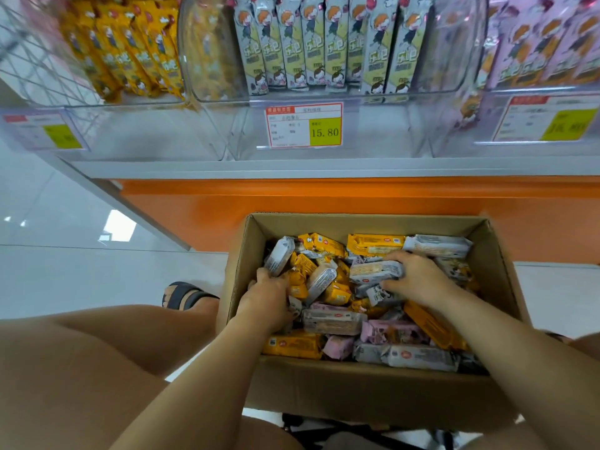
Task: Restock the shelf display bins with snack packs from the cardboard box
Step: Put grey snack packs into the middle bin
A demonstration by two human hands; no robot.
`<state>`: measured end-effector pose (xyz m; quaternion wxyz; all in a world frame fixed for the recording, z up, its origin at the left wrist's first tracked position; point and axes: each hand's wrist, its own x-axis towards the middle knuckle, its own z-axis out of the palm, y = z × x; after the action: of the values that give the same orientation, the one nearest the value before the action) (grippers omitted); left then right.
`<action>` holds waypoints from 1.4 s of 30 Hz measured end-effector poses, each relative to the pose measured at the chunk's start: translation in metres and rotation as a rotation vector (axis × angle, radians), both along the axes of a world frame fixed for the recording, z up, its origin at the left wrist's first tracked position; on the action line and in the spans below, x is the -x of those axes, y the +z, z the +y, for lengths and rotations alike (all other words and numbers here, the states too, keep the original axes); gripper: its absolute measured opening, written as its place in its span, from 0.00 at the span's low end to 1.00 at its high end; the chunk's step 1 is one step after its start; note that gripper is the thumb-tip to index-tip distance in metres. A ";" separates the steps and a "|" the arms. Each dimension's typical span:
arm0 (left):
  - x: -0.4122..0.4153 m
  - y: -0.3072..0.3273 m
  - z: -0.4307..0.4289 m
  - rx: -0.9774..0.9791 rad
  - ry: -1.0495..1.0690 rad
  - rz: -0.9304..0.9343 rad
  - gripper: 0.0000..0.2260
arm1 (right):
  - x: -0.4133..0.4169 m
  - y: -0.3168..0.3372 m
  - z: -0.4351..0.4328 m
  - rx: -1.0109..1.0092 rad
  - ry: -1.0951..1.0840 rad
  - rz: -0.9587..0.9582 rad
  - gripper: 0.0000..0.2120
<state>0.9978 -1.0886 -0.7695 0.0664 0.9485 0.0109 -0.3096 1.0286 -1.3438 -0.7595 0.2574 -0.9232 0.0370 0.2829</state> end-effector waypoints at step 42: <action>-0.052 -0.012 -0.032 0.578 0.124 0.274 0.30 | -0.016 0.000 -0.025 0.108 0.096 -0.087 0.16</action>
<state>1.0500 -1.1202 -0.7813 0.3496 0.8375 -0.0107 -0.4199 1.0447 -1.3690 -0.7591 0.1949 -0.9479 -0.0033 0.2520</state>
